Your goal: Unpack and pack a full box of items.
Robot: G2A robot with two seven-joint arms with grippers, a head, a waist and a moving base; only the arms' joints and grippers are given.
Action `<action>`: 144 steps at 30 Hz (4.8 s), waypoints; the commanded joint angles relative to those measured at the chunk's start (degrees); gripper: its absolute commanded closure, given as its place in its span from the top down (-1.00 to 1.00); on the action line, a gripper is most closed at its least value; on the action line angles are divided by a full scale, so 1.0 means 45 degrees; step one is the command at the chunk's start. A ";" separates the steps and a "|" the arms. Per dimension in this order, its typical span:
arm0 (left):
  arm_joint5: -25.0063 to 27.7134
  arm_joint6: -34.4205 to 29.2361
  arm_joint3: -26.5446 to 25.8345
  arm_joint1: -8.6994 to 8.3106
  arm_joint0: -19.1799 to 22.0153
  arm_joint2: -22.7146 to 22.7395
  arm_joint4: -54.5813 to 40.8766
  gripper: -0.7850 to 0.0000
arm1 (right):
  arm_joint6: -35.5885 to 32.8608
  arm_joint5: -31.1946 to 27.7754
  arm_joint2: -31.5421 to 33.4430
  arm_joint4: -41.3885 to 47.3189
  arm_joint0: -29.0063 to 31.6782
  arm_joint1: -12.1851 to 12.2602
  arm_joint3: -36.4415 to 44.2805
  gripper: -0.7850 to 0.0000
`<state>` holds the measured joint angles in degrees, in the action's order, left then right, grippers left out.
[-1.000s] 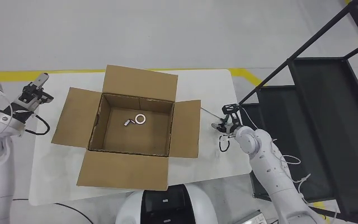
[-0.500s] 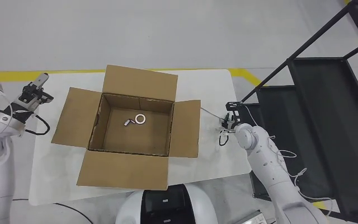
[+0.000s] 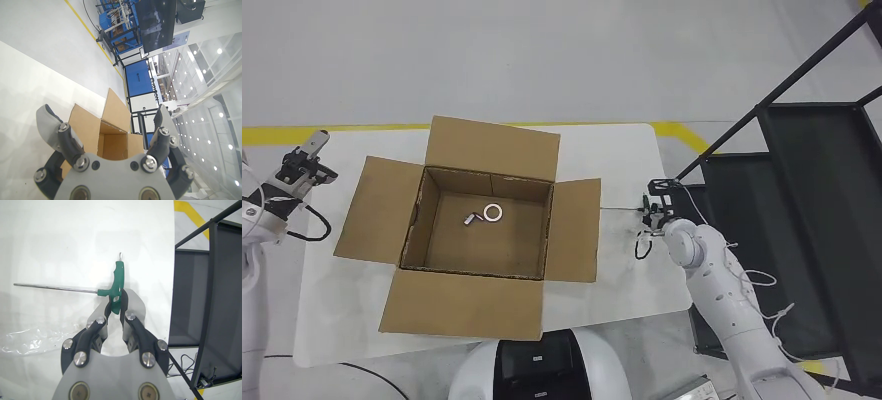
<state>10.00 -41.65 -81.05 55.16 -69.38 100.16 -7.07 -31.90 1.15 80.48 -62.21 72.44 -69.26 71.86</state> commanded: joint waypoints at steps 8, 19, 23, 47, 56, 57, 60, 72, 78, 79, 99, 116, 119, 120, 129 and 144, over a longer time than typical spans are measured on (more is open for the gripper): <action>0.0000 0.0000 0.0000 0.0000 0.0000 0.0000 0.0000 1.00 | -0.0219 -0.0105 0.1117 0.0415 0.0941 0.0201 0.1622 -1.00; 0.0000 0.0000 0.0000 0.0000 0.0000 0.0000 0.0000 1.00 | 0.0555 -0.1452 0.0311 0.1286 0.0833 0.0067 0.1700 0.81; 0.0000 0.0000 0.0000 0.0000 0.0000 0.0000 0.0000 1.00 | 0.0653 -0.2503 0.0089 0.2499 0.0578 -0.0002 0.1404 0.92; -0.0160 0.0669 -0.0613 -0.0013 -0.0377 0.0102 0.0264 1.00 | 0.1096 -0.6221 -0.2395 0.3442 -0.0904 -0.0247 0.1774 1.00; -0.0228 0.0880 -0.0591 -0.0072 -0.0627 0.0524 0.0219 1.00 | 0.1365 -0.5480 -0.4261 0.3265 -0.2829 -0.0763 0.0126 1.00; -0.0237 0.0913 -0.0573 -0.0079 -0.0646 0.0577 0.0211 1.00 | 0.1387 -0.5432 -0.4433 0.3286 -0.2989 -0.0819 -0.0015 1.00; -0.0266 0.0993 -0.0527 -0.0096 -0.0691 0.0708 0.0170 1.00 | 0.1420 -0.5356 -0.4895 0.3367 -0.3391 -0.0976 -0.0335 1.00; -0.0427 0.1129 -0.0512 -0.0120 -0.0596 0.0626 0.0212 1.00 | 0.1593 -0.5038 -0.4336 0.3208 -0.3265 -0.0856 -0.0327 1.00; -0.0459 0.1124 -0.0575 -0.0095 -0.0396 0.0195 0.0321 1.00 | 0.1580 -0.3983 -0.2745 0.2472 -0.1990 -0.0408 0.1001 1.00; -0.0469 0.1117 -0.0605 -0.0090 -0.0375 0.0133 0.0322 1.00 | 0.1611 -0.3757 -0.2521 0.2237 -0.1788 -0.0346 0.1224 1.00; -0.0519 -0.4476 -0.1586 -0.0509 -0.0232 0.0533 -0.0831 1.00 | 0.1445 -0.4435 0.1338 0.2238 0.1002 0.0510 0.2971 1.00; -0.0733 -0.5691 -0.0462 -0.0328 0.1716 -0.3936 0.1312 1.00 | 0.1822 -0.5051 0.2401 0.3147 0.2331 0.0733 0.2845 1.00; -0.0797 -0.5180 -0.0067 -0.0249 0.2195 -0.4480 0.1738 1.00 | 0.1904 -0.5144 0.2383 0.3161 0.2315 0.0750 0.2691 1.00; -0.0779 -0.5041 0.0034 -0.0237 0.2325 -0.4617 0.1976 1.00 | 0.1910 -0.5161 0.2391 0.3149 0.2312 0.0759 0.2647 1.00; -0.0899 -0.3902 0.0397 -0.0303 0.2913 -0.4850 0.4009 1.00 | 0.1817 -0.5310 0.2312 0.3084 0.2342 0.0820 0.2637 1.00; -0.1261 -0.2476 0.0768 -0.0507 0.2748 -0.3697 0.4044 1.00 | 0.1744 -0.5604 0.1564 0.2915 0.1729 0.0828 0.1785 1.00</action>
<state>4.30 -53.30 -77.62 52.91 -56.92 83.33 10.99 -23.94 -23.73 87.84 -48.94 80.52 -65.54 80.36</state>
